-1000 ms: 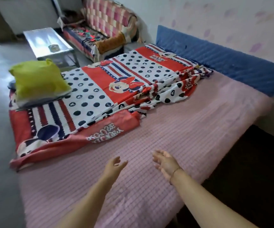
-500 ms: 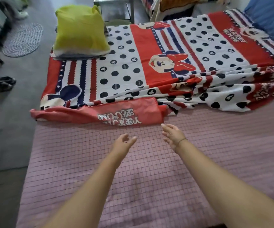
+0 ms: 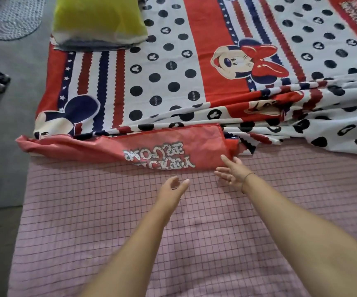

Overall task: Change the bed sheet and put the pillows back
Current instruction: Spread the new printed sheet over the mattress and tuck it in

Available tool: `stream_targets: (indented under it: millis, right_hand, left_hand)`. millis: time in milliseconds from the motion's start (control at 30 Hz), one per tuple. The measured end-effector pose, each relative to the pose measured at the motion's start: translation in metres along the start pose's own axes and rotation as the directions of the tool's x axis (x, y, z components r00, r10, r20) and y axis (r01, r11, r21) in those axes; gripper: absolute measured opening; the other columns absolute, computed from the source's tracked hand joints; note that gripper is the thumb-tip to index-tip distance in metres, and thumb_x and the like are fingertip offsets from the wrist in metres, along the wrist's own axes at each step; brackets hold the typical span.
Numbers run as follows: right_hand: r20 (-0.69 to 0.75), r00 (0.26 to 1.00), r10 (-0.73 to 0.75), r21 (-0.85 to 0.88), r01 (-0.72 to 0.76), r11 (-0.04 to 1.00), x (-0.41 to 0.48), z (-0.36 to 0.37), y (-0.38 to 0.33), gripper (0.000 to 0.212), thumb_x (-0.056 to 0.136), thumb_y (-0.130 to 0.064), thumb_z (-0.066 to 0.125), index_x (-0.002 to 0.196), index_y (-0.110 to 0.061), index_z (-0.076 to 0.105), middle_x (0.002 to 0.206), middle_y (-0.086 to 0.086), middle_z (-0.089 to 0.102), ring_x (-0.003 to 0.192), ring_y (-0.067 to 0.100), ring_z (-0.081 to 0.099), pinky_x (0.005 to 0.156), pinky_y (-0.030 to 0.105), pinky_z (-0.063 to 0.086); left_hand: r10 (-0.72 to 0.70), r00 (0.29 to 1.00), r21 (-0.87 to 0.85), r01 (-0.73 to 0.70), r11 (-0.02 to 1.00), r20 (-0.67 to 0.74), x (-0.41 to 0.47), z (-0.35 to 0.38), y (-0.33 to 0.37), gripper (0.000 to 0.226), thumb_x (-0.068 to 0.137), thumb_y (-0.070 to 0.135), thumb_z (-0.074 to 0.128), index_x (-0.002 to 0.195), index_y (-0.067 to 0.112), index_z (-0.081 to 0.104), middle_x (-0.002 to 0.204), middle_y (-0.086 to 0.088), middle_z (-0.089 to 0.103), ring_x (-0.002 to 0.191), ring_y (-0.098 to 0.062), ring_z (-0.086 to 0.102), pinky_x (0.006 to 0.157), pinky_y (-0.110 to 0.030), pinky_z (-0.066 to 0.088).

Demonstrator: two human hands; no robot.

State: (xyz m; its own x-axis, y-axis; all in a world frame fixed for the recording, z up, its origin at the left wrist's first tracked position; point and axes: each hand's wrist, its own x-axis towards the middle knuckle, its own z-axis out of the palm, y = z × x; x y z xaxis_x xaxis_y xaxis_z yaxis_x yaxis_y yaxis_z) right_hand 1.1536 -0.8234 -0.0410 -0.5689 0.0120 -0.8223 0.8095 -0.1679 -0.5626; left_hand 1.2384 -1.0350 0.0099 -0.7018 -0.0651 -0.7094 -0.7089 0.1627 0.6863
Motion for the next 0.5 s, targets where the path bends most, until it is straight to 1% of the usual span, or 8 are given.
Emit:
stream_targets:
  millis: [67,167,233,267,333,367,433,500]
  right_hand:
    - [0.019,1.000,0.006,-0.039,-0.005,0.999,0.002,0.007,0.001,0.074,0.092,-0.041,0.060,0.149,-0.018,0.020,0.106,0.007,0.064,0.098,0.022,0.066,0.098,0.043,0.047]
    - [0.174,0.985,-0.001,-0.084,0.016,0.996,-0.016,0.028,0.010,0.055,0.093,-0.044,0.053,0.135,-0.009,0.047,0.112,0.003,0.069,0.105,0.019,0.064,0.106,0.045,0.043]
    - [0.332,0.943,0.003,-0.053,0.016,0.998,-0.040,0.048,0.025,0.051,0.092,-0.051,0.046,0.121,-0.011,0.060,0.114,0.006,0.070,0.110,0.021,0.063,0.102,0.042,0.044]
    - [0.389,0.921,0.010,-0.030,0.002,1.000,-0.053,0.057,0.033,0.055,0.090,-0.054,0.044,0.121,-0.011,0.061,0.118,0.010,0.068,0.112,0.024,0.062,0.098,0.041,0.046]
    - [0.448,0.894,0.024,0.013,-0.034,0.999,-0.072,0.066,0.048,0.063,0.089,-0.057,0.038,0.130,-0.013,0.056,0.126,0.015,0.063,0.114,0.024,0.060,0.097,0.038,0.047]
    - [0.457,0.888,0.038,0.015,-0.050,0.999,-0.081,0.067,0.055,0.065,0.089,-0.059,0.034,0.132,-0.015,0.055,0.128,0.013,0.062,0.114,0.021,0.059,0.099,0.036,0.046]
    - [0.482,0.872,0.086,-0.021,-0.086,0.996,-0.091,0.065,0.065,0.068,0.090,-0.062,0.026,0.132,-0.018,0.055,0.128,0.011,0.063,0.119,0.021,0.058,0.106,0.037,0.041]
    - [0.489,0.865,0.113,-0.047,-0.103,0.994,-0.101,0.062,0.072,0.070,0.091,-0.063,0.024,0.131,-0.014,0.056,0.127,0.013,0.063,0.120,0.026,0.057,0.107,0.038,0.040]
  left_hand:
    - [-0.014,1.000,-0.024,0.014,1.000,0.018,0.007,0.004,0.001,0.066,0.091,0.045,0.061,0.146,0.014,0.040,0.145,-0.002,0.047,0.130,-0.018,0.045,0.103,-0.034,0.038]
    - [-0.098,0.993,-0.105,0.104,0.989,0.064,0.018,0.009,-0.001,0.083,0.084,0.059,0.062,0.148,0.013,0.036,0.148,-0.003,0.043,0.133,-0.021,0.044,0.110,-0.041,0.037]
    - [-0.154,0.977,-0.179,0.180,0.967,0.147,0.020,0.011,-0.002,0.108,0.062,0.080,0.066,0.143,0.011,0.044,0.139,-0.005,0.054,0.123,-0.021,0.054,0.103,-0.040,0.045]
    - [-0.162,0.969,-0.245,0.206,0.947,0.187,0.020,0.011,-0.001,0.112,0.054,0.083,0.068,0.135,0.007,0.052,0.125,-0.008,0.064,0.109,-0.022,0.062,0.091,-0.035,0.051]
    - [-0.145,0.964,-0.364,0.220,0.905,0.222,0.020,0.007,0.002,0.096,0.060,0.074,0.069,0.118,-0.002,0.063,0.095,-0.016,0.071,0.078,-0.025,0.067,0.070,-0.033,0.054]
    - [-0.136,0.963,-0.393,0.220,0.893,0.232,0.019,0.003,0.001,0.085,0.068,0.068,0.066,0.113,-0.004,0.065,0.089,-0.018,0.071,0.071,-0.027,0.067,0.067,-0.033,0.055]
    - [-0.148,0.967,-0.443,0.227,0.867,0.205,0.014,-0.006,0.000,0.062,0.082,0.050,0.067,0.112,-0.004,0.064,0.084,-0.020,0.072,0.065,-0.030,0.068,0.062,-0.036,0.059]
    - [-0.179,0.982,-0.479,0.187,0.858,0.064,0.009,-0.012,-0.004,0.042,0.086,0.027,0.070,0.114,-0.003,0.063,0.084,-0.017,0.071,0.065,-0.027,0.068,0.057,-0.031,0.058]
